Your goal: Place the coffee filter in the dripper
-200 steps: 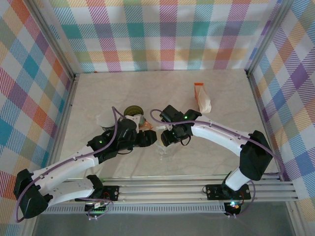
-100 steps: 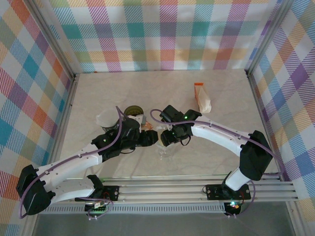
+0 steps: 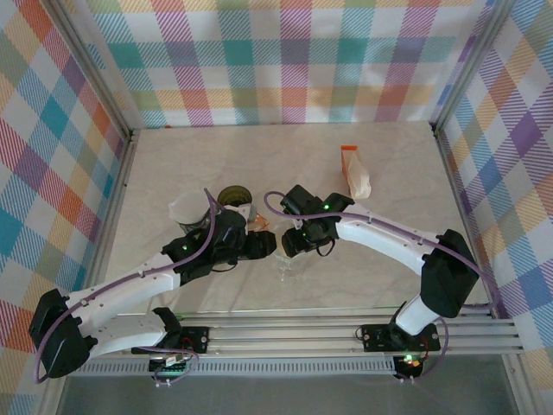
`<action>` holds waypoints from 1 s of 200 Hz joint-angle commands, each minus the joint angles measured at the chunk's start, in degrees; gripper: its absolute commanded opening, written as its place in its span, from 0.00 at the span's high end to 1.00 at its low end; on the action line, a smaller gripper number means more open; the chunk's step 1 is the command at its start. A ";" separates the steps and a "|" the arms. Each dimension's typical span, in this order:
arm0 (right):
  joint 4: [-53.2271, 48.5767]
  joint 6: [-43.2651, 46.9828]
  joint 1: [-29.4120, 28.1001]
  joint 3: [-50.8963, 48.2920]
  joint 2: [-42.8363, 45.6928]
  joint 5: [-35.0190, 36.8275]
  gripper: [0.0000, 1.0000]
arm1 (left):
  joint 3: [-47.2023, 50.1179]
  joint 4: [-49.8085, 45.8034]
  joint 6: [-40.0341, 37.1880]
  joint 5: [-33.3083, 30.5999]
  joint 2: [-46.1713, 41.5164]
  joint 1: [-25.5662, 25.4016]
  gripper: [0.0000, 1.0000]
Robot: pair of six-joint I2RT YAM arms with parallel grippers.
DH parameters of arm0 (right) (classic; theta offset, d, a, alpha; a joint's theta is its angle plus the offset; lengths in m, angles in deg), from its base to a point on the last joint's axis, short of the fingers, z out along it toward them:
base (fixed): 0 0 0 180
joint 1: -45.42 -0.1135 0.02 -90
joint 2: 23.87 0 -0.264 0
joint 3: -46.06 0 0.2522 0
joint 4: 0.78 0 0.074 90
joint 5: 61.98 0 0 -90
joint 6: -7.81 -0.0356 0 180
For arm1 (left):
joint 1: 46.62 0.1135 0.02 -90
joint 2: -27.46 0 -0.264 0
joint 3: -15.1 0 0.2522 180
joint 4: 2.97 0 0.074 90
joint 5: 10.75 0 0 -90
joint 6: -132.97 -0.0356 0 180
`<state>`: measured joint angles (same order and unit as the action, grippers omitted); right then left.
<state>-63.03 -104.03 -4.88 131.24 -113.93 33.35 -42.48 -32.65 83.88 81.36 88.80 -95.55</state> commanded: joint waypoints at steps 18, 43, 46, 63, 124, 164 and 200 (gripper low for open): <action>1.58 -0.89 0.16 -0.93 2.63 0.74 0.38 | 0.84 1.08 0.31 0.88 0.53 0.39 0.53; 1.97 -1.26 0.15 -0.84 4.39 0.82 0.37 | 0.75 1.12 0.43 0.88 0.57 0.32 0.53; 1.95 -1.29 0.19 -0.80 4.56 0.83 0.37 | 0.75 1.16 0.45 0.88 0.56 0.29 0.53; 1.92 -1.28 0.18 -0.45 5.77 0.97 0.36 | 0.57 0.98 0.33 0.76 0.62 0.24 0.53; -0.61 -1.26 0.69 -0.18 11.58 3.77 0.36 | 0.48 0.82 0.55 0.62 0.79 0.06 0.53; -1.95 -1.41 2.42 -2.13 14.11 4.61 0.37 | 0.48 0.83 0.63 0.53 0.70 0.05 0.53; -2.66 -1.71 3.11 -3.21 13.68 5.92 0.40 | 0.40 0.46 0.59 0.27 0.58 -0.03 0.54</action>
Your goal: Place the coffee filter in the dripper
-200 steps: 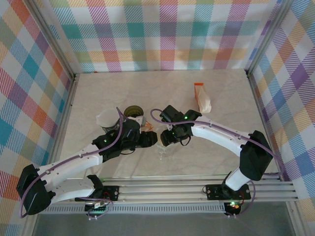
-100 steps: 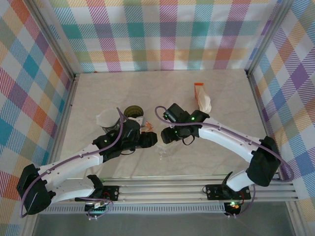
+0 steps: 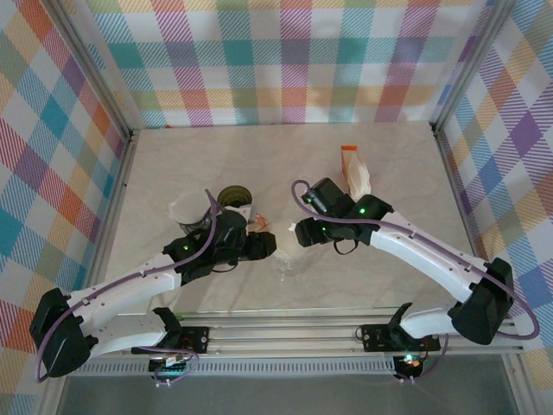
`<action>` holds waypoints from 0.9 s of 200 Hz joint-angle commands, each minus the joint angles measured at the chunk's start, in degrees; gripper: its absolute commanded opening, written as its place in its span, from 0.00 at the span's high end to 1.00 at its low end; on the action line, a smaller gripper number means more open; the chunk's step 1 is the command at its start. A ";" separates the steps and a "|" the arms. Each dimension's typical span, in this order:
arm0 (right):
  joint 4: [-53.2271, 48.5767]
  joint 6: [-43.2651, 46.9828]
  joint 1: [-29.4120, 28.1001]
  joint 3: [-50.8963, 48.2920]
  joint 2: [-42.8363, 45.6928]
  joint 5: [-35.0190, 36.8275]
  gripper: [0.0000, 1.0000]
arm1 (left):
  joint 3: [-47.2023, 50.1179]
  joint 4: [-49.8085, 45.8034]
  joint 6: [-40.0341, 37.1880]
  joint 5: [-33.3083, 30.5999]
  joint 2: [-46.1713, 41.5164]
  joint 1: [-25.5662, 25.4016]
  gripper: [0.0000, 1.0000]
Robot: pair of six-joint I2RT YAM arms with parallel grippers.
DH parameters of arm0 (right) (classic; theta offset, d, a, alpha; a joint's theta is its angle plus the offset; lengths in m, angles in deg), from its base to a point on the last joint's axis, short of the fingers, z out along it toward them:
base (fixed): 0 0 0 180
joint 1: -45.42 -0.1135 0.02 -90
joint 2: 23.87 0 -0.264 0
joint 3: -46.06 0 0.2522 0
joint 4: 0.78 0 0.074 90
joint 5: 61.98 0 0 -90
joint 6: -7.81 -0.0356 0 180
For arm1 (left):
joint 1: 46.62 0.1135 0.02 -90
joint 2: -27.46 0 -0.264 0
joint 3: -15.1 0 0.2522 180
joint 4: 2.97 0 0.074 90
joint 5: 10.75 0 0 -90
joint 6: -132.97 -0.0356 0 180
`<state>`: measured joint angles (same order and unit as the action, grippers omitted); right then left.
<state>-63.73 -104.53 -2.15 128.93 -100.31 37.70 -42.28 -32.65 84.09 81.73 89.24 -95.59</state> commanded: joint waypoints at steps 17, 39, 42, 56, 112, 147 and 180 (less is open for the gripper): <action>-2.06 -1.29 0.42 -0.65 -0.29 1.75 0.40 | 0.27 0.49 0.36 -0.20 0.07 -0.01 0.54; -1.31 -0.33 0.37 0.28 -0.24 1.05 0.38 | 0.27 0.52 0.41 -0.19 -0.22 0.00 0.54; -0.94 -0.06 0.37 0.44 -0.14 0.73 0.38 | 0.21 0.54 0.38 -0.20 -0.17 -0.03 0.54; 0.55 1.69 0.40 1.24 0.22 -1.09 0.36 | 0.12 0.52 0.45 -0.20 -0.29 -0.01 0.54; 1.37 5.16 0.39 5.58 -5.17 -8.86 0.35 | -0.21 0.48 0.45 -0.28 -0.09 -0.01 0.53; 1.43 5.15 0.18 4.56 -8.80 -10.76 0.35 | -0.17 0.50 0.45 -0.40 0.06 -0.14 0.53; 1.95 5.39 0.02 3.25 -10.45 -11.69 0.34 | -0.30 0.47 0.45 -0.20 0.37 -0.08 0.53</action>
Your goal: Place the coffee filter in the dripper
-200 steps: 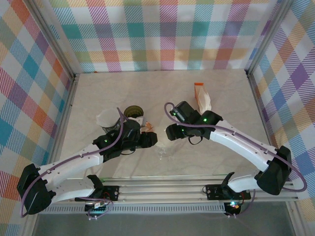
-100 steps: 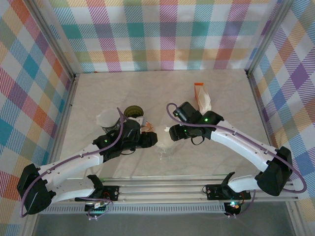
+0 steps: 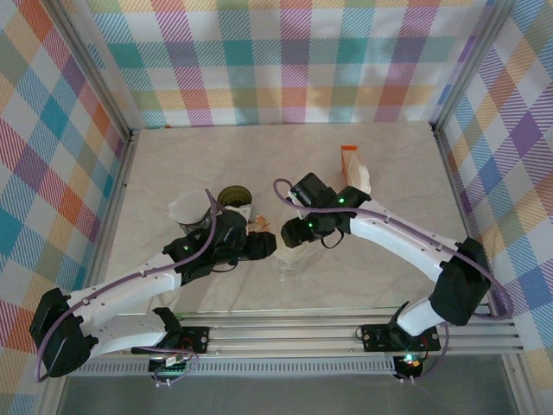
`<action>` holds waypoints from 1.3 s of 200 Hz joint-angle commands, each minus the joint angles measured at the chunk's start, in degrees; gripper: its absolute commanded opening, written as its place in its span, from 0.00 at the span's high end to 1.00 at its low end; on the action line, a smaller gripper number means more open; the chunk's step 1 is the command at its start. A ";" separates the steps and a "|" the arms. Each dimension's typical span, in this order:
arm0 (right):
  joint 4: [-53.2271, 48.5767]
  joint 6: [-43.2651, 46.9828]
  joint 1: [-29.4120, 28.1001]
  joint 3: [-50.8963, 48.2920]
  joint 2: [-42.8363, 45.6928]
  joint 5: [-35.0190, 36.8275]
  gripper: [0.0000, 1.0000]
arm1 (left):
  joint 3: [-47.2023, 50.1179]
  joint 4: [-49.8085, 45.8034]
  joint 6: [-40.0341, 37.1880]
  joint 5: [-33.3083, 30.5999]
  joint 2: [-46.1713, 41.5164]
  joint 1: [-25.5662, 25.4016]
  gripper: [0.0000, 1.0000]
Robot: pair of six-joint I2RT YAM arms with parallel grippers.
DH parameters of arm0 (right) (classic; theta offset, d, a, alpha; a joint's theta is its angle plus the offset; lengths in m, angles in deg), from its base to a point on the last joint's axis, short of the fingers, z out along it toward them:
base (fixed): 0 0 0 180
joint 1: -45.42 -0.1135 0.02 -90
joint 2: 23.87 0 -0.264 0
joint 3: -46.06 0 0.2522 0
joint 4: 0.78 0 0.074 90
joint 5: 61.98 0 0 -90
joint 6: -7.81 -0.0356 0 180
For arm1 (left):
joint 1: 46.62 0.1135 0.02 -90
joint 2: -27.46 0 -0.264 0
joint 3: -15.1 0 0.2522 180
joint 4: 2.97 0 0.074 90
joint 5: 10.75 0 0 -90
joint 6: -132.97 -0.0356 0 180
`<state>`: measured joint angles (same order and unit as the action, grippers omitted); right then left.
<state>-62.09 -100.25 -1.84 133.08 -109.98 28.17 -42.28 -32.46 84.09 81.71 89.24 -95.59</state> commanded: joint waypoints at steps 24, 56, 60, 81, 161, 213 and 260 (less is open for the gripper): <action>0.22 1.41 -0.37 -1.01 -1.82 -1.99 0.34 | -0.30 0.28 0.45 -0.13 0.65 -0.10 0.54; -0.53 1.81 -0.48 -0.57 -3.43 -1.55 0.34 | -0.16 0.26 0.58 -0.27 0.54 -0.23 0.54; -0.61 1.87 -0.52 -0.54 -3.57 -1.47 0.34 | -0.20 0.29 0.59 -0.26 0.54 -0.16 0.54; -0.97 1.81 -0.61 -0.59 -4.48 -0.95 0.34 | -0.33 0.26 0.58 -0.26 0.58 -0.19 0.54; -0.70 1.28 -1.34 -2.31 -7.35 1.63 0.35 | -0.24 0.31 0.72 -0.09 0.70 -0.25 0.53; -0.32 1.17 -1.47 -2.77 -6.53 3.09 0.35 | -0.09 0.34 0.84 -0.11 0.86 -0.34 0.54; -0.15 0.49 -1.49 -1.53 -1.10 3.81 0.34 | -0.20 0.44 0.96 -0.11 1.02 -0.40 0.54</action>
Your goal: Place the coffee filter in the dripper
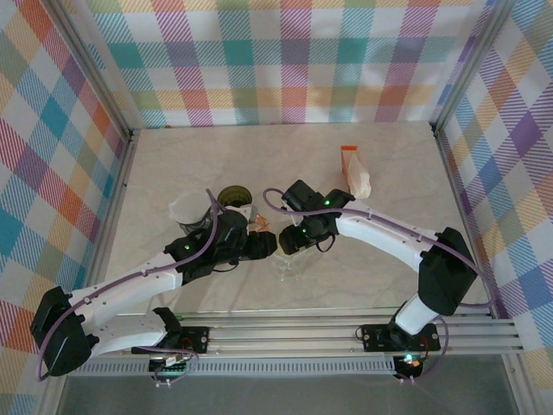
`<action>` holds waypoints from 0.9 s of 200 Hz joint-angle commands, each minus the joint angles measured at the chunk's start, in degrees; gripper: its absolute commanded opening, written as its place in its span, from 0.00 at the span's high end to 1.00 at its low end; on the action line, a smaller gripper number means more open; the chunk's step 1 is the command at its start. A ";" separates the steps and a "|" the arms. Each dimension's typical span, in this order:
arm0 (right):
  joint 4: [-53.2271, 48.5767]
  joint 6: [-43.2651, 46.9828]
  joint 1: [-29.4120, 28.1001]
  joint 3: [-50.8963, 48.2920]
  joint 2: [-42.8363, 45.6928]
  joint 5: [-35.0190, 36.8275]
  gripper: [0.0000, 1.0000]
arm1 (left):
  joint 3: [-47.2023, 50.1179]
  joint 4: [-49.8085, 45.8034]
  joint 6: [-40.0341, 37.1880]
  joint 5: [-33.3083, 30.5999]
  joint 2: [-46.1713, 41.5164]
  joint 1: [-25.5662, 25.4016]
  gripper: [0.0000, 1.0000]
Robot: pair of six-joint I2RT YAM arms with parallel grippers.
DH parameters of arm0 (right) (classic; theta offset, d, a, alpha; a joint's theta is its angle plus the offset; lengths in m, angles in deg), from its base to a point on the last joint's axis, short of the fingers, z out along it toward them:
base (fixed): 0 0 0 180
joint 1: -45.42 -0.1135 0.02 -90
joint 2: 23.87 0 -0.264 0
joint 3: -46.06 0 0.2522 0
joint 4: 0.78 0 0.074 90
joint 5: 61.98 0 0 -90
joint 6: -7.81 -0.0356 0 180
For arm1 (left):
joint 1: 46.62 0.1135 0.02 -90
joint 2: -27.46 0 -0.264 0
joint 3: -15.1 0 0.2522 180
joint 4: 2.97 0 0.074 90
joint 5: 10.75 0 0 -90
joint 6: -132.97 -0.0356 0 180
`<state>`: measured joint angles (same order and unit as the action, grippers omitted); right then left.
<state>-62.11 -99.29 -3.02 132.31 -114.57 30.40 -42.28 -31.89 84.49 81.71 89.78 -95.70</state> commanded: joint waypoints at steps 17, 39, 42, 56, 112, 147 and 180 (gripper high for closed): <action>-0.09 -0.86 -0.19 -1.28 5.51 2.20 0.33 | -0.12 -0.13 0.51 -0.17 0.43 -0.32 0.54; -0.35 -1.25 -0.16 -2.30 7.80 4.22 0.33 | -0.15 -0.12 0.55 -0.22 0.43 -0.36 0.54; -0.41 -1.32 -0.16 -2.41 8.08 4.42 0.33 | -0.16 -0.08 0.57 -0.18 0.48 -0.33 0.54; -0.76 -1.83 -0.03 -2.87 9.15 6.34 0.33 | -0.18 -0.12 0.58 -0.26 0.45 -0.43 0.54; -1.90 -2.96 0.55 -3.32 10.35 10.57 0.33 | -0.07 -0.26 0.67 -0.61 0.23 -0.44 0.54; -0.15 -1.19 0.52 -2.16 10.71 7.21 0.33 | -0.14 -0.24 0.69 -0.61 0.16 -0.49 0.54; 1.42 -1.28 0.55 -1.14 11.06 5.46 0.33 | -0.14 -0.31 0.71 -0.80 0.12 -0.53 0.54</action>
<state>-61.96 -100.77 -2.85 129.54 -105.06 37.61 -42.28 -31.78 84.75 81.55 89.78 -95.73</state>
